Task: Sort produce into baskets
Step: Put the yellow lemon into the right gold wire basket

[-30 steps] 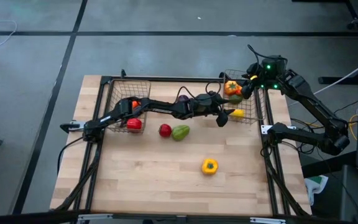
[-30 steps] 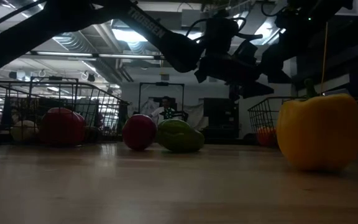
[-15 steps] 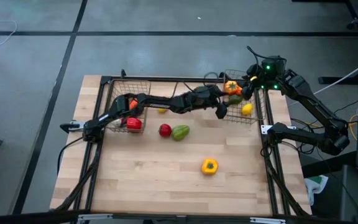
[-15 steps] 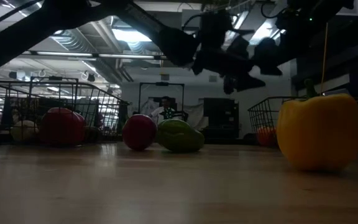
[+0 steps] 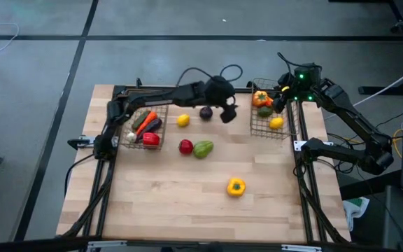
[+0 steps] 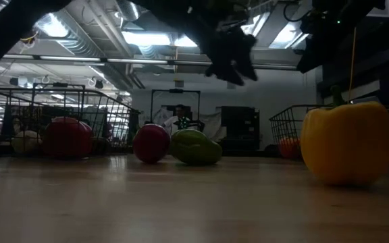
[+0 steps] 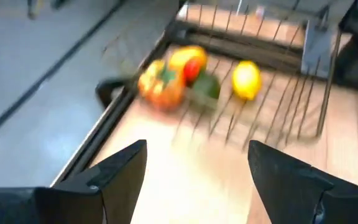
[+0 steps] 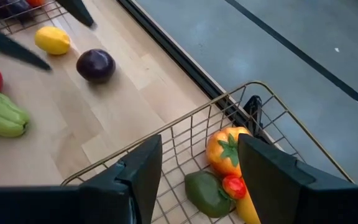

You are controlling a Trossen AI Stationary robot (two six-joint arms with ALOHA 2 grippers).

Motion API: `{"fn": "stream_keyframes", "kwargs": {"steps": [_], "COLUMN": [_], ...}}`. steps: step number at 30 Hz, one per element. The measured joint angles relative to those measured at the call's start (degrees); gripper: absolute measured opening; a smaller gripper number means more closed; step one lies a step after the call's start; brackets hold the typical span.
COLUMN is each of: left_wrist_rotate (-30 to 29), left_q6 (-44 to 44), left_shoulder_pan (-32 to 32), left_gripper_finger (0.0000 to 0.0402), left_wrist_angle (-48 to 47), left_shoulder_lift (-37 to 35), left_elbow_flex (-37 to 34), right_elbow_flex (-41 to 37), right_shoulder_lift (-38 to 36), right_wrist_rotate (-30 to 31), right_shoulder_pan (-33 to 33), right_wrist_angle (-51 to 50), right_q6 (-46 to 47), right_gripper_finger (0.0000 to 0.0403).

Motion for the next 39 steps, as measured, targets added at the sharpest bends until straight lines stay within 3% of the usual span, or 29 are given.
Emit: {"fn": "stream_keyframes", "kwargs": {"steps": [8, 17, 30, 39], "left_wrist_rotate": [-0.2, -0.2, -0.1, -0.1], "left_q6": [-2.2, -3.2, -1.4, -1.6], "left_shoulder_pan": [3.6, 7.7, 9.9, 9.4], "left_gripper_finger": [0.0276, 0.0276, 0.0276, 0.0276], "left_wrist_angle": [-23.4, -39.9, -41.8, -36.8], "left_shoulder_lift": [-6.9, -6.3, -6.3, -6.2], "left_elbow_flex": [0.0, -0.9, -10.7, -17.3], "right_elbow_flex": [0.0, 0.0, 0.0, 0.0], "right_shoulder_lift": [0.0, 0.0, 0.0, 0.0], "right_wrist_rotate": [0.1, 0.0, 0.0, 0.0], "right_shoulder_pan": [0.0, 0.0, 0.0, 0.0], "right_wrist_angle": [-0.2, -0.2, -0.1, -0.1], "right_q6": [0.0, 0.0, 0.0, 0.0], "right_gripper_finger": [0.0209, 0.0209, 0.0209, 0.0209]}}
